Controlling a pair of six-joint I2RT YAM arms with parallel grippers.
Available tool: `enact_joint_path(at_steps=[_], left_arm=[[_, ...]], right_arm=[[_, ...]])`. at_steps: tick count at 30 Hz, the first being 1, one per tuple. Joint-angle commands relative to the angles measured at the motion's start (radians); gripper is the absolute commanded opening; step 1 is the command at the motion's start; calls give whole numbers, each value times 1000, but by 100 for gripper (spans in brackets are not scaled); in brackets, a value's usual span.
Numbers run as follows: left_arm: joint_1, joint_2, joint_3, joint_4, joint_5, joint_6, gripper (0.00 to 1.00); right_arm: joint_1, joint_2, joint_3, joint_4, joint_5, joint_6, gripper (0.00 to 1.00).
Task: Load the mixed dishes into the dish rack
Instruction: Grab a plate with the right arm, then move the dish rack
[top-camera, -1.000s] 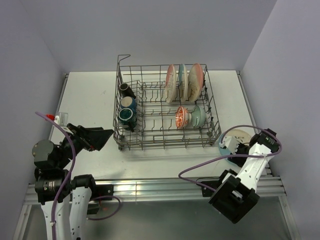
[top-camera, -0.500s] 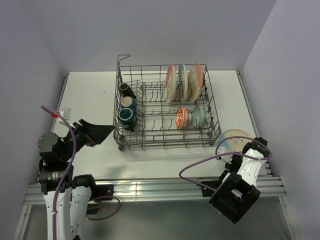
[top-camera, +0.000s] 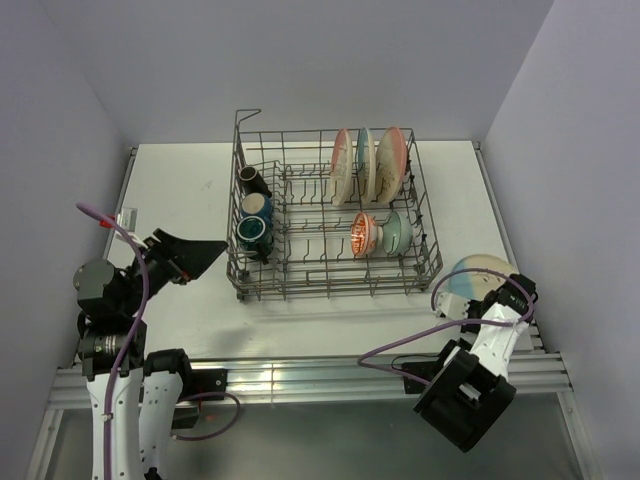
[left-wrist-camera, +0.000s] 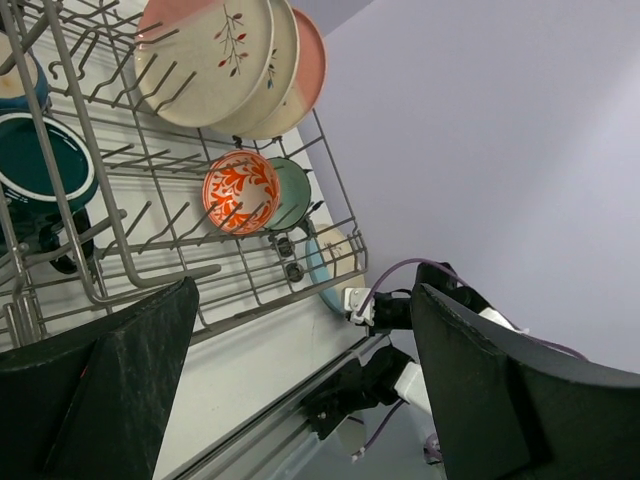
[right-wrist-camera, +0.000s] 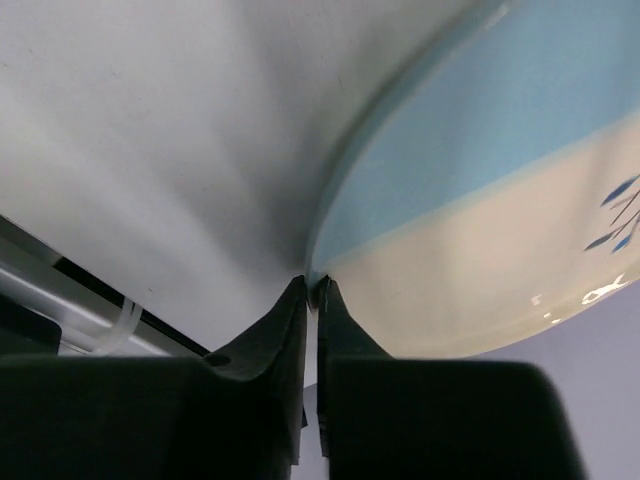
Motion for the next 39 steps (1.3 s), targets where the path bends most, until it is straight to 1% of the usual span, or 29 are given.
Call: enact_joint_path(at_steps=[1,2,4,6,10,12,15,16,18,19,21,22,23,25,26,30,33,34,35,36,37,39], left_arm=[[3,-3,22,76,23,-53,93],[3,-1,19,80,23,-63,93],[3,4,16,90,26,-82,93],[2,8,11,101,28,-98,93],[-13,19,-5,139,25,-136,93],[-26,30,-10,162,19,-155,93],[-82,68,-16,192,-18,-175,92],[-137,82,-13,196,-32,-179,92],[-202,109,-9,207,-94,-185,91],[-281,144,-2,221,-119,-191,91],[-375,184,8,225,-189,-193,91],[-424,227,27,227,-260,-188,91],[-505,249,40,219,-294,-182,91],[-585,319,79,204,-349,-190,91],[-605,339,88,204,-355,-201,90],[-693,411,113,198,-403,-288,89],[-777,415,97,208,-466,-389,88],[-837,413,94,208,-489,-411,87],[-874,413,91,201,-557,-438,88],[-906,416,73,207,-590,-489,88],[-978,422,62,219,-617,-515,86],[-1056,473,44,257,-686,-569,84]], right_arm=[[-6,13,-19,-68,-6,-158,3],[-7,14,-8,-92,-11,-147,0],[-7,20,36,-118,-34,-115,0],[-10,27,90,-180,-64,-108,0],[-24,14,162,-328,-119,-153,0],[-24,-4,185,-373,-132,-179,0],[-26,-41,214,-460,-141,-230,0],[-26,-55,222,-479,-143,-247,0],[-26,-65,243,-531,-144,-256,0],[-24,-78,249,-543,-144,-261,0],[-26,-85,268,-574,-141,-259,0],[-26,-87,276,-582,-141,-258,0],[-24,-90,289,-601,-146,-258,0],[-24,-96,305,-615,-150,-246,0],[-26,-99,309,-615,-155,-246,0],[-26,-108,334,-617,-155,-239,0],[-24,-116,332,-617,-155,-247,0],[-24,-119,329,-617,-150,-253,0],[-26,-121,326,-617,-149,-255,0],[-26,-124,326,-617,-149,-258,0],[-26,-127,325,-617,-150,-259,0],[-26,-128,322,-617,-152,-261,0]])
